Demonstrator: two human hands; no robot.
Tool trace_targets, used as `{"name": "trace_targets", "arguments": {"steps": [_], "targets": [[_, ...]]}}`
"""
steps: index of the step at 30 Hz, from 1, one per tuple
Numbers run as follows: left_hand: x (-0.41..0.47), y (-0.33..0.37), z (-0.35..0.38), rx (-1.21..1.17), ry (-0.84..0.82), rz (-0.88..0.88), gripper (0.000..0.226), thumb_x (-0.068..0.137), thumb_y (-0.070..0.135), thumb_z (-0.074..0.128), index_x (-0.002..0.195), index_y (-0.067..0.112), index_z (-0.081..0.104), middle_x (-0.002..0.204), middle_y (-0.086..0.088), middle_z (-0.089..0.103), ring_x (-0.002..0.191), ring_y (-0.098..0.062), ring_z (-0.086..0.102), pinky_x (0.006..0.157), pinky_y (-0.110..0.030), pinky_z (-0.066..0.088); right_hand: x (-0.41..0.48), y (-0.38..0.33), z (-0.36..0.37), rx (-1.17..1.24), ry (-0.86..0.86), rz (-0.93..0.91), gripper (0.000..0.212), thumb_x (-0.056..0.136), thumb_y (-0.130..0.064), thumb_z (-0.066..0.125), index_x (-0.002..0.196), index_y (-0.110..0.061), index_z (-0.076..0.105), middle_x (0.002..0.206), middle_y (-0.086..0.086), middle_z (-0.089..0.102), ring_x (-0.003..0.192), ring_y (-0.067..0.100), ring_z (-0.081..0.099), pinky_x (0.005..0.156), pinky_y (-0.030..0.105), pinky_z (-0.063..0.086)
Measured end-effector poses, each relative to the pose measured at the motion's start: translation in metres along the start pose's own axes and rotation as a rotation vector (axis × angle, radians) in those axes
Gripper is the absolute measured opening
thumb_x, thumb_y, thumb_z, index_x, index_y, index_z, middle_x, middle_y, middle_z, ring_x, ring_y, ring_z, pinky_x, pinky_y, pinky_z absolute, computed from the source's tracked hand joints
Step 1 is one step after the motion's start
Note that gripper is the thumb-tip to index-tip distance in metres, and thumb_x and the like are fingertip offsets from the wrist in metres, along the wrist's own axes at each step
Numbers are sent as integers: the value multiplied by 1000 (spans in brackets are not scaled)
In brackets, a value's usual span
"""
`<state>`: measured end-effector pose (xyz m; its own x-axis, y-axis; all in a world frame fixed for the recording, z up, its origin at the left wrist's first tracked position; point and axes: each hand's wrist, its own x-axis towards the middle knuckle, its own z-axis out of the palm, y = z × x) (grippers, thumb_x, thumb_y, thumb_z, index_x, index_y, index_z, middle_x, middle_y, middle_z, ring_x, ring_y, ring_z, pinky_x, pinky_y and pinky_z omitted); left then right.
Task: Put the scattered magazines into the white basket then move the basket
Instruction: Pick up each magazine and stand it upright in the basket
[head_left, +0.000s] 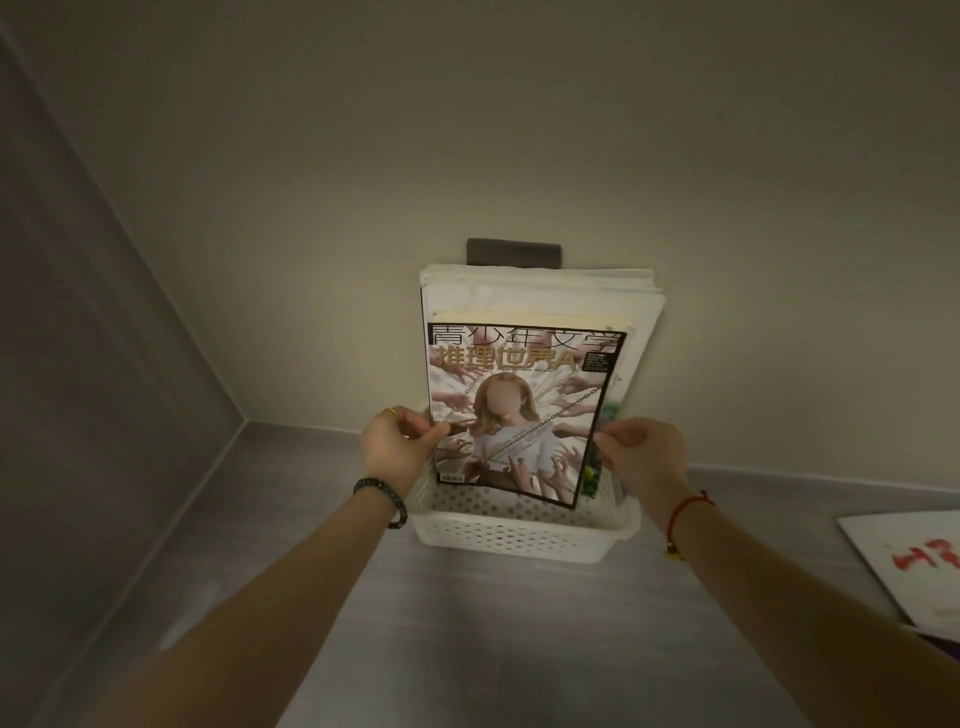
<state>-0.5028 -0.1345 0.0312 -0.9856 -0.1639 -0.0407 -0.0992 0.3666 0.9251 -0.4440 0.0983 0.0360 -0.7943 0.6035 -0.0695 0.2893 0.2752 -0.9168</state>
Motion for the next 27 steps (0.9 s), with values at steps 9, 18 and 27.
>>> {"name": "trace_targets", "arguments": {"steps": [9,18,27], "targets": [[-77,20,23,-168,-154,59,20,75,11,71,67,14,53,63,-3,59,58,-19,59,53,-24,53,-36,35,-111,39,-112,14,13,72,7,68,84,3,66,58,8,60,56,26,57,57,30,54],[-204,19,139,-233,-439,-112,14,81,17,66,87,6,60,74,-8,61,59,-16,60,47,-16,51,-64,120,-275,-114,-68,101,18,73,1,69,90,-5,67,83,15,66,78,27,62,71,27,56],[-302,4,238,-29,-598,-131,30,89,29,53,61,21,55,63,2,57,66,-17,55,73,-34,50,-78,208,-369,-105,17,318,20,73,0,70,93,0,67,72,8,64,59,17,56,50,17,49]]}}
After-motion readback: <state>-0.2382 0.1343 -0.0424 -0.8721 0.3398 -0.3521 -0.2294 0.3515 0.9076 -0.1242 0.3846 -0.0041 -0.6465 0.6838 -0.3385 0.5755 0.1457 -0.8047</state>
